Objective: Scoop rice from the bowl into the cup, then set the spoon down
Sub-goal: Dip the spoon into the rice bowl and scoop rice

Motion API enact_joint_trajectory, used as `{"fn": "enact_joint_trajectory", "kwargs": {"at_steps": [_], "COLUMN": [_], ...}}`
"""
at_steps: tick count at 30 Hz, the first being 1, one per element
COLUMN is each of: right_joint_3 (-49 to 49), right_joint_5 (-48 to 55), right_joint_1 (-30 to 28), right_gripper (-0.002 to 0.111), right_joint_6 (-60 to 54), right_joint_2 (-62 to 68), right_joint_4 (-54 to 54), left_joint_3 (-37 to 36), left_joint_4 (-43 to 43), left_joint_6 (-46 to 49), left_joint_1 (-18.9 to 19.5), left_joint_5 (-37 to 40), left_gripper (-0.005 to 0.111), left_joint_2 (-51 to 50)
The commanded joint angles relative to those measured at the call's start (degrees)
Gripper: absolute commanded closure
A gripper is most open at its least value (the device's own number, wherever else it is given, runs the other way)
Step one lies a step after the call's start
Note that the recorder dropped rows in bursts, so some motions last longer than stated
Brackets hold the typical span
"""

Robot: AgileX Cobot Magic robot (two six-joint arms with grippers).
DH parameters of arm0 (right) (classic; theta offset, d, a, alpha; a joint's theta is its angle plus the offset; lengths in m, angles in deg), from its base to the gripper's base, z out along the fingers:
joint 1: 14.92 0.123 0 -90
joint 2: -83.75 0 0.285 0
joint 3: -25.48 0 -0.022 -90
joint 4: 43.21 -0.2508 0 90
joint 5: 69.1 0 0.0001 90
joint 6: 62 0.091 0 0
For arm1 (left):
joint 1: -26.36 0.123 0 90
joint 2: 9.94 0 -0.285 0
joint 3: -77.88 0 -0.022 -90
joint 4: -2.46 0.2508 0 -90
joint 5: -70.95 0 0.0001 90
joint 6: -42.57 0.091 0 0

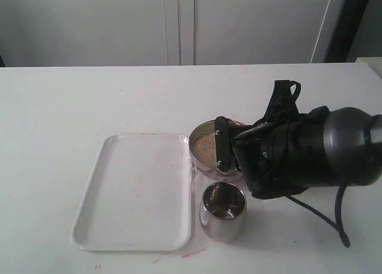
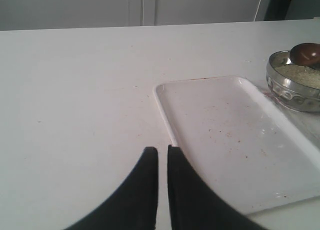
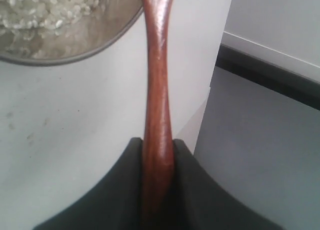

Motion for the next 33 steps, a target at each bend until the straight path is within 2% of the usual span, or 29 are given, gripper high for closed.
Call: {"fn": "enact_joint_trajectory", "kwargs": {"at_steps": [1,33], "right_joint_3": [-0.2,-0.2], "right_joint_5": [-0.4,-4.2], "right_joint_1": [-2.0,-3.8], "right_gripper": [0.108,0.108], "right_joint_6": [-0.6,-1.0], "right_joint_2": [0.0,0.0], "right_joint_4": [-1.1,-4.9], "left_joint_3": [0.4,0.4], "left_joint_4": [-0.3,-0.3], "left_joint_6": [0.0,0.0], "left_joint_1": [-0.4,-0.4], "left_joint_5": [-0.2,-0.2], "left_gripper": [0.092,0.092], "left_joint_2": [0.0,0.0]}}
